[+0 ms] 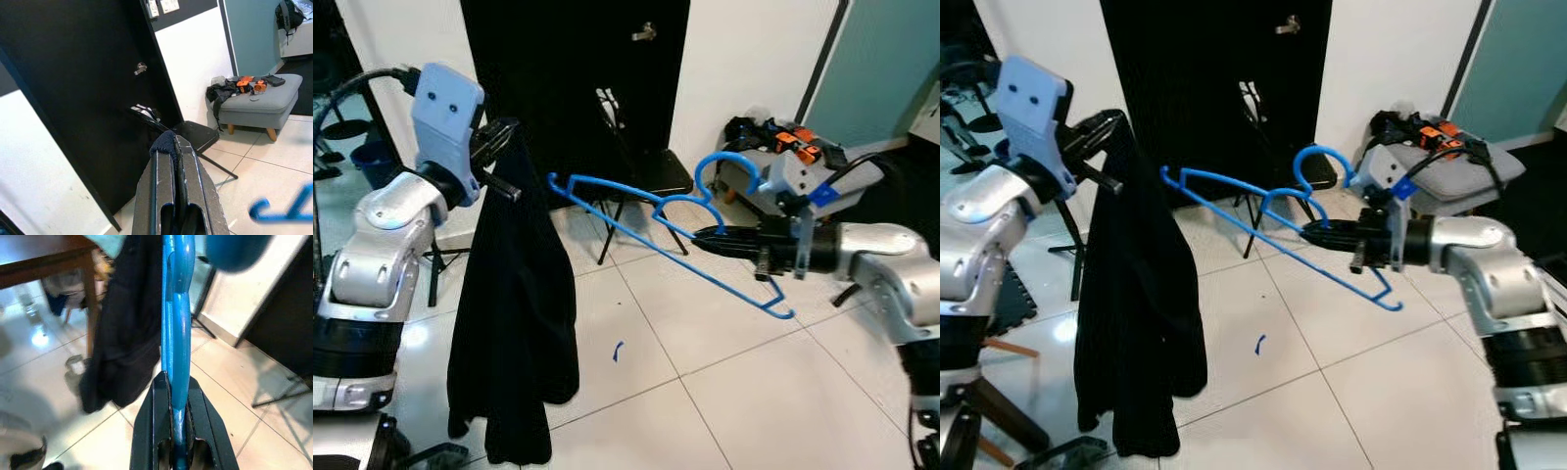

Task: Hang hanger

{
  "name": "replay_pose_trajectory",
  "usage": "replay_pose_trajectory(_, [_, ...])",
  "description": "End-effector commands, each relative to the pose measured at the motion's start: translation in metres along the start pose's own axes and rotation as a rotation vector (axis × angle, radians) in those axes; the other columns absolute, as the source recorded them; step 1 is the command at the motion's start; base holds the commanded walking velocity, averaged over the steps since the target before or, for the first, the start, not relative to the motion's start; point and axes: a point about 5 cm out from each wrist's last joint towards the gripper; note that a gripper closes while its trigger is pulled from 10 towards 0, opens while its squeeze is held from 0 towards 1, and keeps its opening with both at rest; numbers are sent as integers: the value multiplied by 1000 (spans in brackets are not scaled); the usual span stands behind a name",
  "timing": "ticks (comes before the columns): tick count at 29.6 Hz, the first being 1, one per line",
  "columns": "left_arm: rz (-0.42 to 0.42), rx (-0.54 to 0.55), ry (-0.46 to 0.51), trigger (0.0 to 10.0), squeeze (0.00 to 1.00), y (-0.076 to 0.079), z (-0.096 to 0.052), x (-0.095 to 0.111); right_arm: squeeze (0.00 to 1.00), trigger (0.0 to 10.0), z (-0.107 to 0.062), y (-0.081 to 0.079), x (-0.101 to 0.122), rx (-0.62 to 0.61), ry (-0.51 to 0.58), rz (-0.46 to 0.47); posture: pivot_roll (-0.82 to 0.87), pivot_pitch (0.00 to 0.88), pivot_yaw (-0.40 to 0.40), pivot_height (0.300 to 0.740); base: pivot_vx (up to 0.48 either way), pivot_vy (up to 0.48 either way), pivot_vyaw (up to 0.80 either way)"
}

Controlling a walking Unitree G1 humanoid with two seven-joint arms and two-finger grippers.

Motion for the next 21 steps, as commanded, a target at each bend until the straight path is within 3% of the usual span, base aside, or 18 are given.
replay_pose_trajectory(1, [57,-1,50,10000,0,-7,1,15,0,10000,-3,-3,0,22,-25,-12,-1,0,3,740,0,0,0])
replay_pose_trajectory(5, [74,-49,58,10000,0,-4,0,18,0,10000,-7,-2,0,36,-46,-19,5,0,-1,740,0,0,0])
replay_pose_trajectory(10, [48,-107,97,10000,0,2,2,25,0,10000,3,-3,3,53,-63,-40,4,0,-2,740,0,0,0])
replay_pose_trajectory(11, [22,-176,144,10000,0,10,4,34,0,10000,14,0,6,27,-65,-47,10,0,-5,740,0,0,0])
replay_pose_trajectory(17, [39,-267,184,10000,0,19,2,42,0,10000,17,6,5,-26,-85,-53,11,0,-6,740,0,0,0])
replay_pose_trajectory(20, [73,-303,193,10000,0,21,0,45,0,10000,14,10,6,-49,-98,-56,9,0,-4,740,0,0,0])
replay_pose_trajectory(21, [147,-333,188,10000,0,22,-2,47,0,10000,8,11,5,-57,-109,-52,10,0,0,740,0,0,0])
Point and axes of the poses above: a point about 5 cm out from each wrist's last joint towards the gripper, its own z axis pointing out of the wrist towards the gripper, its own x axis along the axis of the wrist's last joint, y = z × x, and after that the axes turned 7 degrees about -z, right-handed
